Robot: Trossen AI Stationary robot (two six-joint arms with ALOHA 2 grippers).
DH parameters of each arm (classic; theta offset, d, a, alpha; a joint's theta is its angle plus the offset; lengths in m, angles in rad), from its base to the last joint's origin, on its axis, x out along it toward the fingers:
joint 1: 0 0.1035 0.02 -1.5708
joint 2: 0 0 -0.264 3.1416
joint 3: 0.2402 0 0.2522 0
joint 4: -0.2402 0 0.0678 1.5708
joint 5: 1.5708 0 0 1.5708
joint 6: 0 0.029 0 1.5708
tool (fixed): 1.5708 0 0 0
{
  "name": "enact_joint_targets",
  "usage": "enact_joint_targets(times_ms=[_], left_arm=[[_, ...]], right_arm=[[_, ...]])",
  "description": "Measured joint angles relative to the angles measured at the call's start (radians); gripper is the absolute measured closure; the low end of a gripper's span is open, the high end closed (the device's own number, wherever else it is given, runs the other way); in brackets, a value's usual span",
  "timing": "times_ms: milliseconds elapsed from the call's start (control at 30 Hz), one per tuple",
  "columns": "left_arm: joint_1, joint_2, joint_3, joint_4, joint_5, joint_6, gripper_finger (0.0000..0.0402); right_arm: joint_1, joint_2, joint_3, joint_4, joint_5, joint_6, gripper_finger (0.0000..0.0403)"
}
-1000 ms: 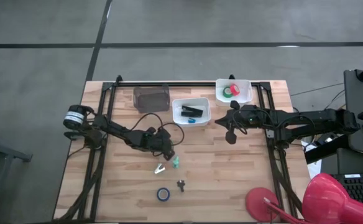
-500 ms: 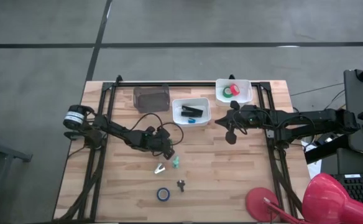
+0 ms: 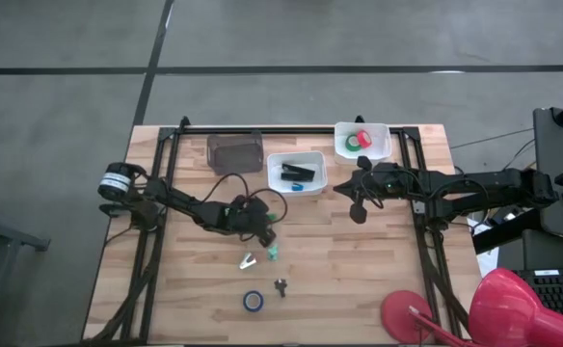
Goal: Pick and place Stapler, Stapler remover, tape
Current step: Put the green stapler into the left white bin, then put the pink tape into the right white bin
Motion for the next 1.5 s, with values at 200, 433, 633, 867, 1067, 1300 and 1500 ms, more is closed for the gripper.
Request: enact_joint_targets(times_ms=[200,433,633,867,1067,1300,1500], left_arm=[[0.026,-0.001,0.062,0.061,-0.001,0.095,0.0323],[0.134,-0.002,0.173,0.045,0.009,0.254,0.0339],[0.277,0.013,0.220,-0.039,0.095,0.270,0.0319],[0.384,0.016,0.221,-0.037,0.251,0.300,0.0318],[0.404,0.016,0.221,-0.061,0.310,0.301,0.0310],[0.406,0.009,0.222,-0.065,0.314,0.302,0.0268],[0.406,0.004,0.238,-0.075,0.319,0.303,0.0227]], right_arm=[[0.000,0.000,0.000,0.000,0.000,0.000,0.0394],[0.000,0.000,0.000,0.001,0.000,0.001,0.0394],[0.000,0.000,-0.001,0.001,0.001,-0.001,0.0394],[0.000,0.000,-0.001,0.000,0.002,-0.007,0.0394],[0.000,0.000,-0.001,0.000,0.002,-0.008,0.0394],[0.000,0.000,-0.001,0.000,0.002,-0.004,0.0394],[0.000,0.000,-0.001,0.000,0.001,-0.005,0.0394]])
